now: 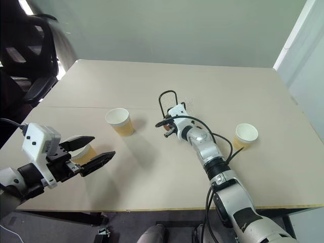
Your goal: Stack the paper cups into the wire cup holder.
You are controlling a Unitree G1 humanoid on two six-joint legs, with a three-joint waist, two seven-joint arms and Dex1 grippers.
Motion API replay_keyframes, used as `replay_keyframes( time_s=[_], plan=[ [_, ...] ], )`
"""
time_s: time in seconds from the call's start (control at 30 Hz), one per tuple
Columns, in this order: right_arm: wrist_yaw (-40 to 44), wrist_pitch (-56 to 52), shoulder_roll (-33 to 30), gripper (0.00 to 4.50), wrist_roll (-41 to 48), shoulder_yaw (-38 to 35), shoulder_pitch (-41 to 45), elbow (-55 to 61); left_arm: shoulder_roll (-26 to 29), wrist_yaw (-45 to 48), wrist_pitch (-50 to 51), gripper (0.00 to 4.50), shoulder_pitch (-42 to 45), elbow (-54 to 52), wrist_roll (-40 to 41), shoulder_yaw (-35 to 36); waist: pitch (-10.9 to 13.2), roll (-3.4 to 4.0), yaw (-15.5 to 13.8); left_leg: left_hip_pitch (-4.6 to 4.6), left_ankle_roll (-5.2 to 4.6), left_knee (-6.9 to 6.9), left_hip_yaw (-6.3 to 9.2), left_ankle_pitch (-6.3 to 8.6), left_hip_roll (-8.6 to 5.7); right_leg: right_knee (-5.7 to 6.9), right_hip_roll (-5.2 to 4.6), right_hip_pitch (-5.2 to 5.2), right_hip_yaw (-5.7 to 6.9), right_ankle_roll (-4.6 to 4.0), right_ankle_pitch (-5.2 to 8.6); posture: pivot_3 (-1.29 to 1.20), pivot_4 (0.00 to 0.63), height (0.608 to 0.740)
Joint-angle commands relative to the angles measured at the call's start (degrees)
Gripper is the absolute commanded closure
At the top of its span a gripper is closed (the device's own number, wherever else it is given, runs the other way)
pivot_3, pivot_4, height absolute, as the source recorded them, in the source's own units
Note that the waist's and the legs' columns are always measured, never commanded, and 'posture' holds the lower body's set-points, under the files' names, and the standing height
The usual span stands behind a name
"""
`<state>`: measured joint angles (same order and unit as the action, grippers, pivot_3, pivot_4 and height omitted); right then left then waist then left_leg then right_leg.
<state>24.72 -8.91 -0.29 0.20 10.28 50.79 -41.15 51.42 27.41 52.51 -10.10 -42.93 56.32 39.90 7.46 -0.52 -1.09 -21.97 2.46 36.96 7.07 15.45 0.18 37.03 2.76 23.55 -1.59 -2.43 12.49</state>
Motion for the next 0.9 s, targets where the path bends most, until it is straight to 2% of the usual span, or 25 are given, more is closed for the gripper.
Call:
replay_keyframes(
  time_s=[0.03,0.43,0.67,0.73,0.9],
  plan=[
    [4.8,1.67,-1.25,4.48,0.37,0.46,-0.04,2.53,0.72,0.24,-1.05,0.0,0.27,-1.18,0.23,1.8,0.0,0.0,0.0,0.0,0.0,0.0,0.0,0.0,0.0,0.0,0.0,0.0,0.0,0.0,0.0,0.0,0.15,0.74],
    [41.07,-1.12,-16.35,4.48,8.7,8.13,-15.83,26.28,1.66,0.99,-1.01,0.0,0.5,-0.31,0.05,2.14,-0.05,-0.08,-0.01,0.11,0.12,0.01,-0.02,-0.14,0.0,-0.05,0.0,-0.19,0.0,0.0,0.0,0.0,0.15,0.74],
    [50.96,-2.31,-21.34,4.48,12.04,10.22,-19.02,32.64,2.26,1.54,-0.78,0.0,0.92,0.07,0.1,2.06,-0.03,-0.06,0.39,0.17,0.07,0.01,-0.01,-0.4,0.02,-0.01,0.03,-0.21,0.0,-0.15,-0.19,0.0,0.15,0.74],
    [51.72,-2.57,-21.71,4.48,12.18,10.59,-19.74,33.61,2.44,1.67,-0.56,0.0,0.77,-0.01,0.22,2.46,-0.04,-0.07,0.35,0.16,-0.65,0.01,-0.01,-0.9,0.02,-0.04,0.04,-0.26,0.0,-0.18,-0.24,0.0,0.15,0.74],
    [51.92,-3.89,-22.16,4.48,12.82,10.76,-21.4,36.03,2.56,1.92,-0.38,0.0,0.27,-0.17,0.39,3.22,-0.04,-0.07,0.41,0.14,-0.66,0.02,-0.01,-0.93,0.02,-0.08,0.04,-0.24,-0.02,-0.27,-0.21,0.0,0.15,0.74]
  ],
)
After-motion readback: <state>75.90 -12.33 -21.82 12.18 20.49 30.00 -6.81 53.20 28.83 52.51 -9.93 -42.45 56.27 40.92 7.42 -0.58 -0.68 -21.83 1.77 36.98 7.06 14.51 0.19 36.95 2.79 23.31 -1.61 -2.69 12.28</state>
